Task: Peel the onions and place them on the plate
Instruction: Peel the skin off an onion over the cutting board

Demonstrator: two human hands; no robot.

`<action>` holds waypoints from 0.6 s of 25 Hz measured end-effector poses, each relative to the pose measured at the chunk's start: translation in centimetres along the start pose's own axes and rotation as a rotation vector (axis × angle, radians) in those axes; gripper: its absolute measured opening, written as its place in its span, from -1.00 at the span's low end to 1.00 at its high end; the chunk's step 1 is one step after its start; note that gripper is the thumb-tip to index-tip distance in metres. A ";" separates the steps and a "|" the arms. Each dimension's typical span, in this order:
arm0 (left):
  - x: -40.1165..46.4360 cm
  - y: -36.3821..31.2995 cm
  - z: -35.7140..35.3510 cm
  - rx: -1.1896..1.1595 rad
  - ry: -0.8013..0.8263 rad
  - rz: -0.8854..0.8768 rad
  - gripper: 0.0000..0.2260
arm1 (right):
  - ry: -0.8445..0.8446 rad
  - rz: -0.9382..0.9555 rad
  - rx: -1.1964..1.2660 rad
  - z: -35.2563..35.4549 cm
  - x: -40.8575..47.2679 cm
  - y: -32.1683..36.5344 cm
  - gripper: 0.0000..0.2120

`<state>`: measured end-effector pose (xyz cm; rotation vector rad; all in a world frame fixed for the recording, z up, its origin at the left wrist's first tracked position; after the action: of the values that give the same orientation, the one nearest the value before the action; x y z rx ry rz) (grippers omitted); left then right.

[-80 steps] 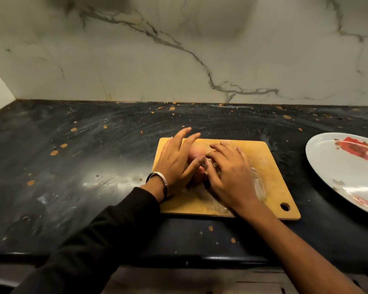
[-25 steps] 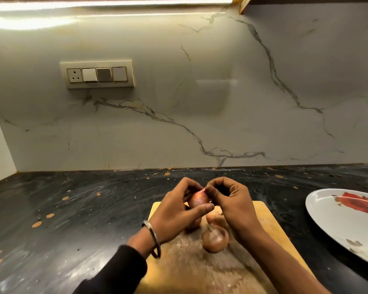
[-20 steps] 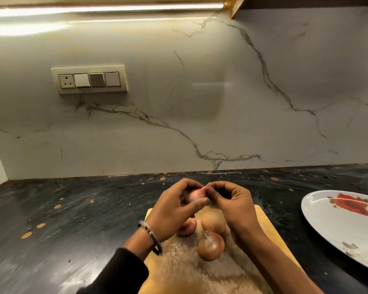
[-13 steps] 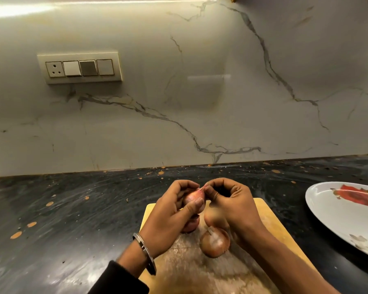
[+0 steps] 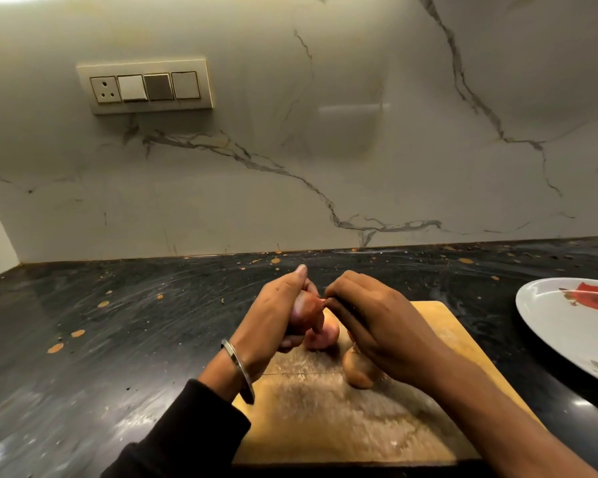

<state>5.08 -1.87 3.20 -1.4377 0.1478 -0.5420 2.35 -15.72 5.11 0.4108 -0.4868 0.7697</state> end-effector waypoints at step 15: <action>-0.7 -1.4 -1.9 -0.057 0.112 -0.292 -0.71 | 0.051 -0.408 1.395 -2.5 -0.7 -1.0 -0.61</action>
<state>3.31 -3.35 4.08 -1.4941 0.0422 -0.8639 3.36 -15.48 2.52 1.7168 0.2734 0.6144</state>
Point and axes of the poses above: each hand's wrist, its own x-axis towards the middle knuckle, its own z-axis out of the back of the hand, y = z × x, the point moved 6 cm from there along x, towards the middle knuckle, and after that the axes turned 10 degrees about y, right-handed, at the moved point
